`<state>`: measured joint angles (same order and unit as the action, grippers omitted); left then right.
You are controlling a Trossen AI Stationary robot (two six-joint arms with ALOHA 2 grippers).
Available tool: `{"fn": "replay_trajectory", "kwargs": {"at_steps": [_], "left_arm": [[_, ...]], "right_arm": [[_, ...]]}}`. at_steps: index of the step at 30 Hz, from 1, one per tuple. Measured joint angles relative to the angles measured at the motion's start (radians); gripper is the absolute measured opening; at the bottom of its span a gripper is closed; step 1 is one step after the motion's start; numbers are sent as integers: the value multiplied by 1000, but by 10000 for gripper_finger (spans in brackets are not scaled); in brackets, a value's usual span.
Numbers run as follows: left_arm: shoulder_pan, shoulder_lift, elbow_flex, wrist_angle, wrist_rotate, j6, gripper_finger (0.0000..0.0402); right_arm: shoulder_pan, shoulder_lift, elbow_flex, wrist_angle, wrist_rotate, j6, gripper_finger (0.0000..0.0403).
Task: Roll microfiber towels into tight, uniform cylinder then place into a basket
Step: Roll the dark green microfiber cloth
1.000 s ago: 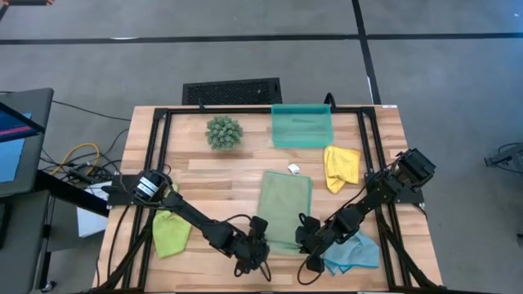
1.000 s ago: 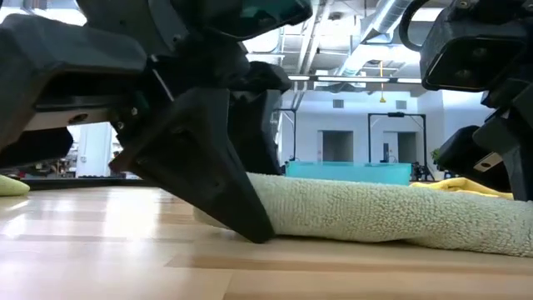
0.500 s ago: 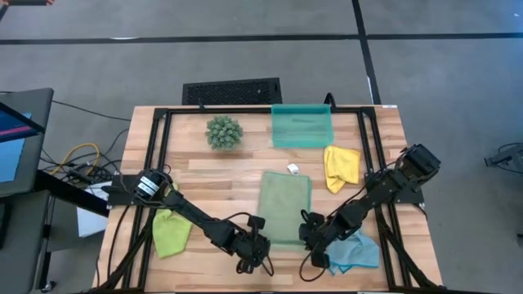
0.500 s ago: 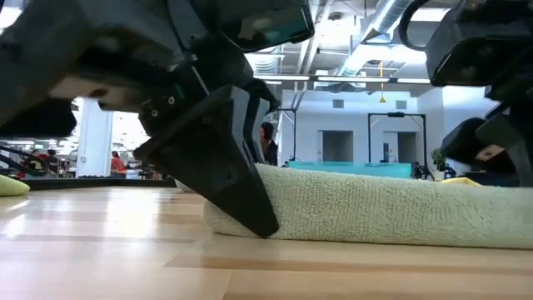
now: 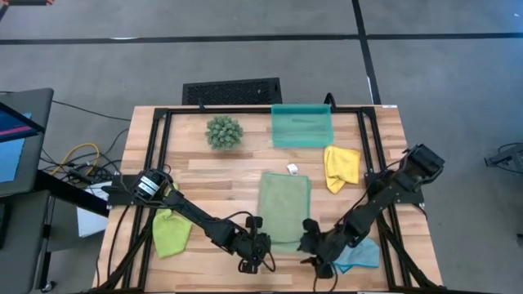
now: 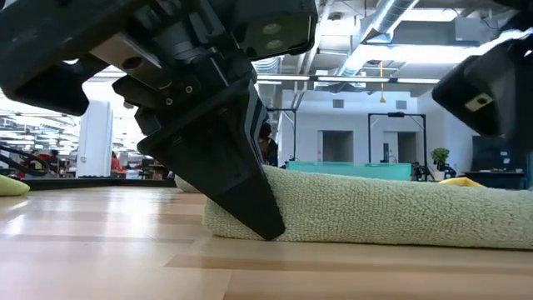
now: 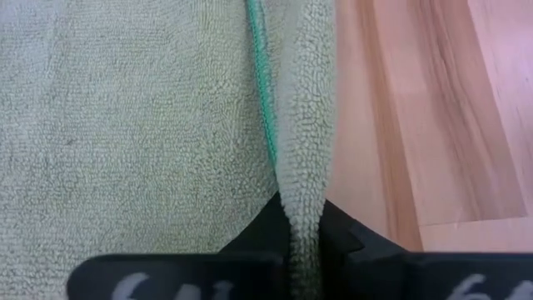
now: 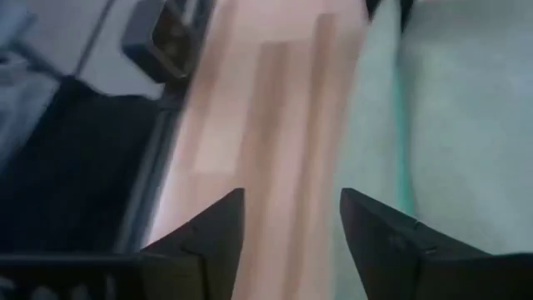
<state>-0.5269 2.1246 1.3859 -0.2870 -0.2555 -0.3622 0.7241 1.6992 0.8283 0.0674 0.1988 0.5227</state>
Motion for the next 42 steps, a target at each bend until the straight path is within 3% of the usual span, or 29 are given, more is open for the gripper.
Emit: {"fn": "replay_trajectory", "kwargs": {"at_steps": [4, 13, 23, 29, 35, 42], "left_arm": [[-2, 1, 0, 12, 0, -6, 12], [-12, 3, -1, 17, -12, -29, 13], [-13, 3, -1, 19, -33, -14, 18], [-13, -30, -3, -49, -15, 102, 79], [-14, -99, -2, -93, -68, 209, 136], [-34, -94, -1, 43, -95, 332, 148]], "right_arm": [[7, 78, 39, 16, 87, -45, 221], [-22, 196, 155, -79, 136, -113, 182], [-25, 249, 206, -140, 125, -157, 75], [-47, 206, 206, -160, 29, -153, 12], [-95, 172, 205, -161, -118, -83, 39], [-157, 170, 151, -80, -272, -21, 23]]}}
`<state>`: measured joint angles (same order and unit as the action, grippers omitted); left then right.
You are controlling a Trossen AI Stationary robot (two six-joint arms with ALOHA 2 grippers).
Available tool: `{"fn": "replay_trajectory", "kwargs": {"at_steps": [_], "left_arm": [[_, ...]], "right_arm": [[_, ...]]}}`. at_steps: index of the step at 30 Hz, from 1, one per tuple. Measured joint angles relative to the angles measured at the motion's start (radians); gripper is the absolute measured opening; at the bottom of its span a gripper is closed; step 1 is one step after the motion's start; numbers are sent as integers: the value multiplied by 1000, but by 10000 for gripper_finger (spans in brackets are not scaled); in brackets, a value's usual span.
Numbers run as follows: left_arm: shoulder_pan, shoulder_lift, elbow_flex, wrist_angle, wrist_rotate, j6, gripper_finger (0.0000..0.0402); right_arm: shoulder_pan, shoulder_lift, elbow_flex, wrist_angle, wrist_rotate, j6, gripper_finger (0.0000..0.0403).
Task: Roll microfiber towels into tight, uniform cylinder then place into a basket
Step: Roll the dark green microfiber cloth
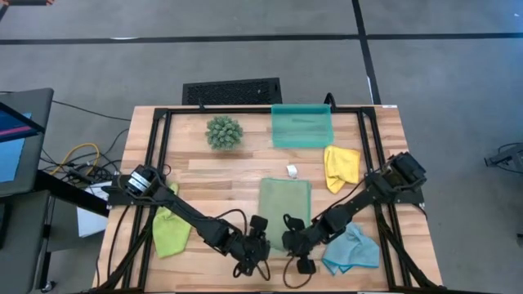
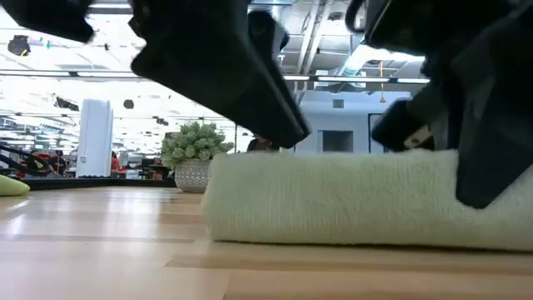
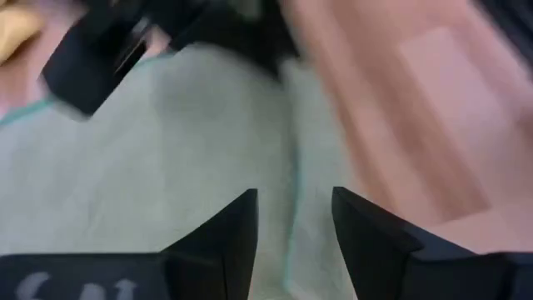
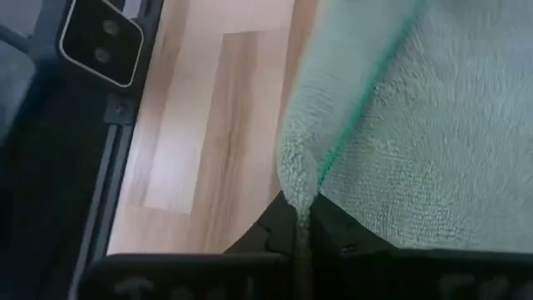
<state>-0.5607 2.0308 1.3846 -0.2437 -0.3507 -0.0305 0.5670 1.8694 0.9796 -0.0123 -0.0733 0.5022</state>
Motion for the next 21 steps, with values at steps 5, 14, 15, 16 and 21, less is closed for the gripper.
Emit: {"fn": "replay_trajectory", "kwargs": {"at_steps": [5, 14, 15, 16, 21], "left_arm": [[-47, 0, 0, 33, -32, 132, 142], [-68, 61, -3, 151, -61, 350, 148], [-64, 73, -2, 166, -61, 349, 152], [-63, 82, -1, 176, -71, 347, 156], [-58, 96, -2, 204, -171, 254, 163]], "right_arm": [[-32, 0, -38, 39, -38, 30, 17], [-48, 0, -57, 86, -91, 74, 28], [-48, 0, -58, 86, -91, 74, 25], [-46, 0, -57, 84, -90, 75, 22], [-45, 0, -57, 79, -89, 82, 24]]}}
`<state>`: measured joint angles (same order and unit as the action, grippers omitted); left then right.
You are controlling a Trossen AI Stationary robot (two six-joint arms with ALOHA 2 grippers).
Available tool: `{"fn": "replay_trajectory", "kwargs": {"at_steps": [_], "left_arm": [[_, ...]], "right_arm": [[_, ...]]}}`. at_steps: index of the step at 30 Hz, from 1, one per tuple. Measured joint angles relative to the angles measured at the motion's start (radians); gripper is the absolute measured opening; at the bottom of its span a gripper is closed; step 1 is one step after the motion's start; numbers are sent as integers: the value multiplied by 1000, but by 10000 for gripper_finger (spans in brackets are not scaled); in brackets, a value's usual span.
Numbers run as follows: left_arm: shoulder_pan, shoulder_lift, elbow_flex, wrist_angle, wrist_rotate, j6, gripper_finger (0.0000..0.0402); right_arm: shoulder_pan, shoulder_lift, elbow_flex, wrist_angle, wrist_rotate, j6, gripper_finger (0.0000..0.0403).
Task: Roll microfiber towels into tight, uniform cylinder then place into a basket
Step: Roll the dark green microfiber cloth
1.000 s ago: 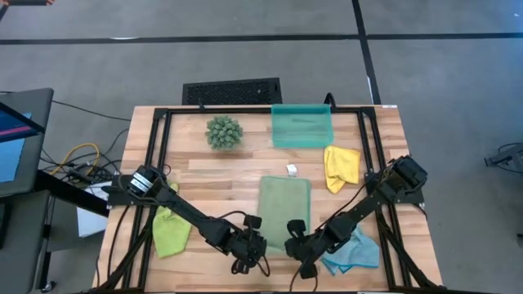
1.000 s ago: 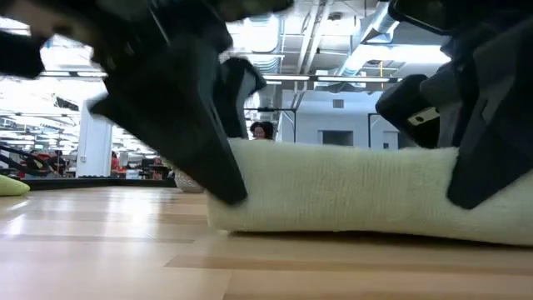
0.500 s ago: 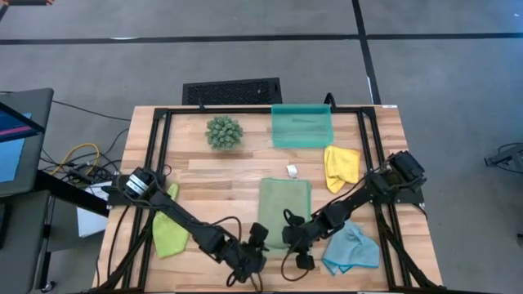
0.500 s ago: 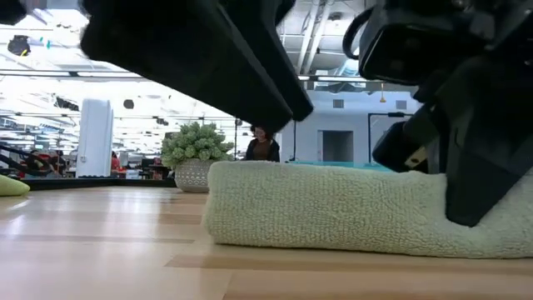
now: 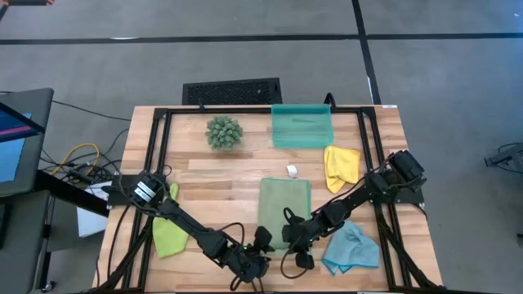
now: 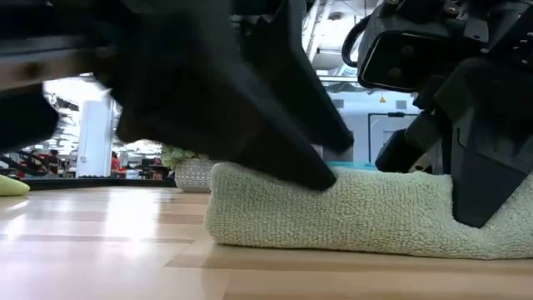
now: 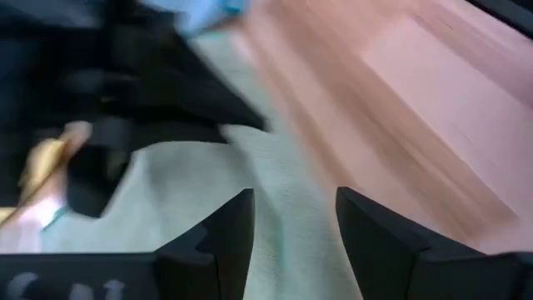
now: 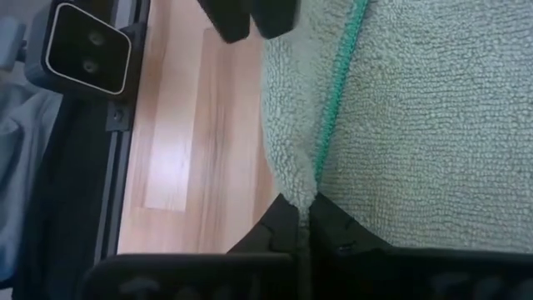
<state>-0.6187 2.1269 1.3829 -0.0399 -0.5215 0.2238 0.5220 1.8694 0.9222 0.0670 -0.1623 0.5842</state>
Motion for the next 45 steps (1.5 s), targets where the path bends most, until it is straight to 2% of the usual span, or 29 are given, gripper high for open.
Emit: {"fn": "replay_trajectory", "kwargs": {"at_steps": [3, 6, 12, 14, 22, 30, 39, 43, 45], "left_arm": [[0, 0, 1, 1, -11, -61, 151], [0, 0, 1, 3, 39, -109, 125], [14, 0, 1, 36, 132, -187, 29], [31, 0, 1, 30, 173, -224, 8], [83, 1, 1, -67, 169, -339, 2], [90, 1, 1, -109, 170, -378, 0], [90, 1, 0, -134, 177, -401, 0], [90, 2, 0, -138, 181, -401, 0], [90, 2, -1, -138, 181, -401, 0]], "right_arm": [[0, 0, 0, -3, 0, 3, 33], [0, 0, 0, -6, 2, 3, 35], [0, 0, 0, -6, 2, 3, 24], [0, 0, 0, -6, 2, 3, 25], [1, 0, 0, -6, 3, 3, 33], [2, 0, 0, -6, 4, 3, 35], [12, 0, 0, -13, 2, -7, 91], [13, -45, 0, -76, -9, -1, 117], [20, -83, 0, -134, 23, 0, 121]]}}
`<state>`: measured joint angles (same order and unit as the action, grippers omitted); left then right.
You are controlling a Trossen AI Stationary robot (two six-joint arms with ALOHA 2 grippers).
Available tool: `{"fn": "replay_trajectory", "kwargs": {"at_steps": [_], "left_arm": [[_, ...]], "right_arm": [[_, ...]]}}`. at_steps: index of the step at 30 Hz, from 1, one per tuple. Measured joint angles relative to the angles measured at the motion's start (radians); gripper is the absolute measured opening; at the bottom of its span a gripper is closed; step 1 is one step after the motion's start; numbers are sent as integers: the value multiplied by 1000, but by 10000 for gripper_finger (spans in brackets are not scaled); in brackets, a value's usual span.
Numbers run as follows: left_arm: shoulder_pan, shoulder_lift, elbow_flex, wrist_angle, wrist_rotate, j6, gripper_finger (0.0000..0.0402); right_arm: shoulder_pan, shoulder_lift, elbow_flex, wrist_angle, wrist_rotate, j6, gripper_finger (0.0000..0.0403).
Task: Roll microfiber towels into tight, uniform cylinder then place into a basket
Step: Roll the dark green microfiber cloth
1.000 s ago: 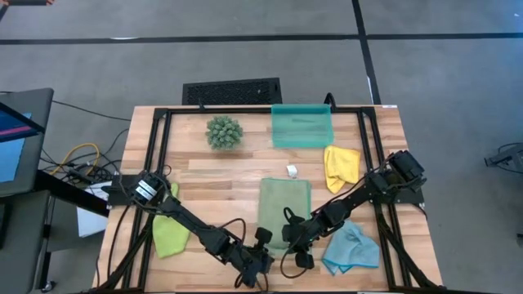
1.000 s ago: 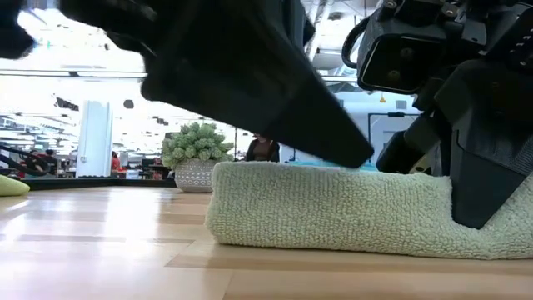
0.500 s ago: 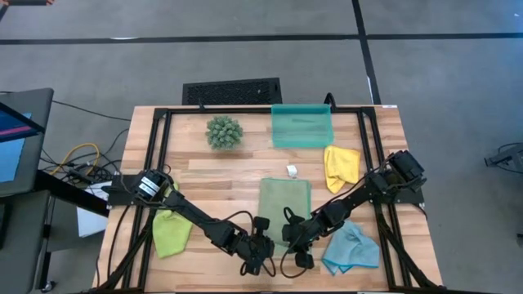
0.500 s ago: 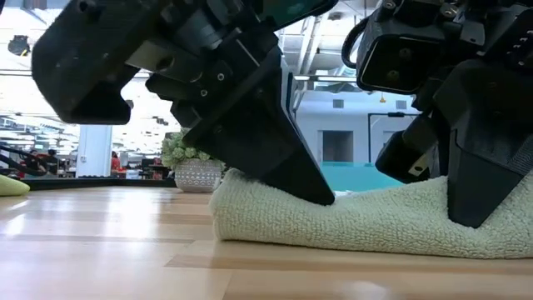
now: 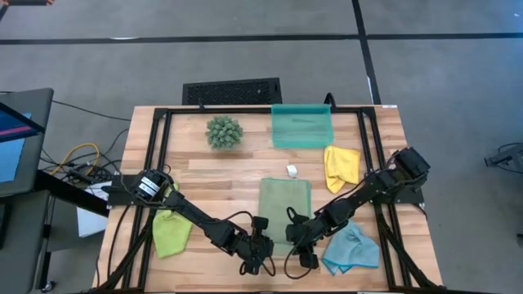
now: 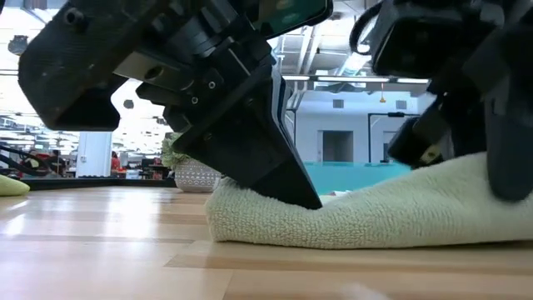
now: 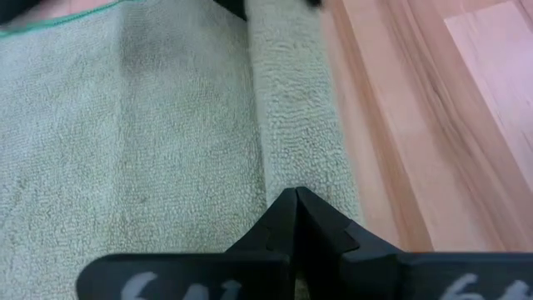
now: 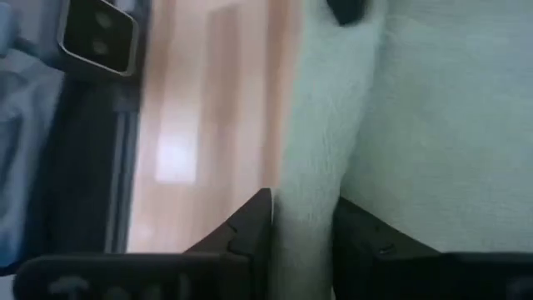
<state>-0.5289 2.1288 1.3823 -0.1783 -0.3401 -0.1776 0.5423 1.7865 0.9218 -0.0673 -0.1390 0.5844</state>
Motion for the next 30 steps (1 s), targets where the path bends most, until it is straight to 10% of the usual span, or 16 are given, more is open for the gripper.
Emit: {"fn": "replay_trajectory", "kwargs": {"at_steps": [16, 30], "left_arm": [[0, 0, 0, 5, 3, 0, 0], [-1, 1, 0, 9, -138, 64, 0]], "right_arm": [[52, -34, 1, 16, 145, 19, 11], [52, -2, 1, -78, 143, 156, 8]]}}
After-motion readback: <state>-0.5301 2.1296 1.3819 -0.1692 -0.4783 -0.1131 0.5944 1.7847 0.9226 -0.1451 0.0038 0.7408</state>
